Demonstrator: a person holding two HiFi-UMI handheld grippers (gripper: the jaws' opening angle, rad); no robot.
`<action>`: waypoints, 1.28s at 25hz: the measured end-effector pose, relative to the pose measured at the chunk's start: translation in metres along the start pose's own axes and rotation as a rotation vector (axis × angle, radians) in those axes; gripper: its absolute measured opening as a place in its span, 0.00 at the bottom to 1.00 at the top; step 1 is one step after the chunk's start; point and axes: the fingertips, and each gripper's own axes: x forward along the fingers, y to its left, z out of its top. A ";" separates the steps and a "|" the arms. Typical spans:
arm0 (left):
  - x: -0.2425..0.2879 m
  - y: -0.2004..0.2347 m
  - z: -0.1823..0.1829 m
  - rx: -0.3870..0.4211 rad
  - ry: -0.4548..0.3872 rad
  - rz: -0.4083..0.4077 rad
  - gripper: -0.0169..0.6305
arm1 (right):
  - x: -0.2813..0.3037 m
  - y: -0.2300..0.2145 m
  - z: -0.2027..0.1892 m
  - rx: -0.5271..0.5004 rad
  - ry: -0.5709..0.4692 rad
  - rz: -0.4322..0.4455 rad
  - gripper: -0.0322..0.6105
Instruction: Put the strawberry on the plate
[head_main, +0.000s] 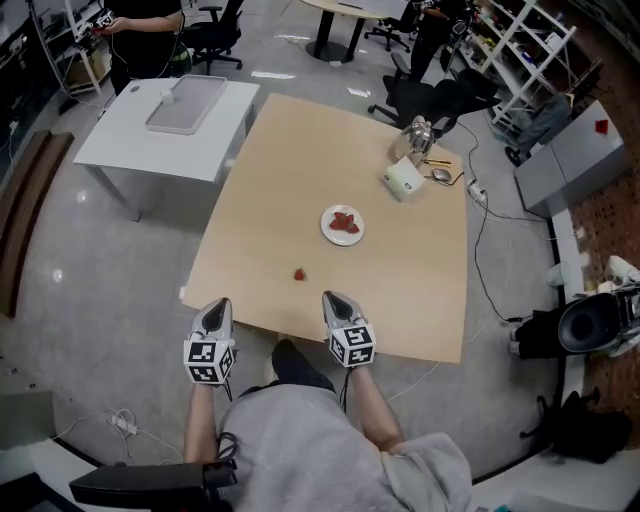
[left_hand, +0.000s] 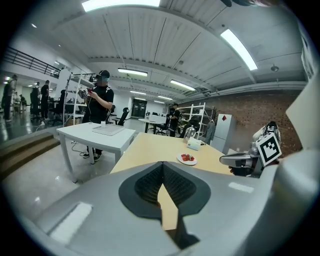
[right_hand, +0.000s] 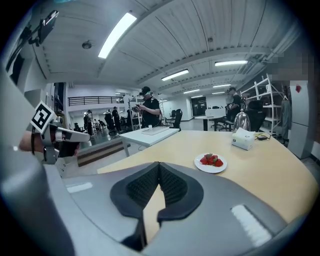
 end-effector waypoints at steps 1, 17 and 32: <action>0.002 0.001 0.000 -0.002 0.005 0.005 0.06 | 0.005 -0.002 -0.002 -0.001 0.010 0.005 0.06; 0.033 0.021 -0.005 -0.055 0.055 0.060 0.06 | 0.078 -0.015 -0.034 0.001 0.176 0.090 0.06; 0.041 0.040 -0.010 -0.090 0.077 0.111 0.06 | 0.118 -0.023 -0.079 -0.008 0.344 0.119 0.23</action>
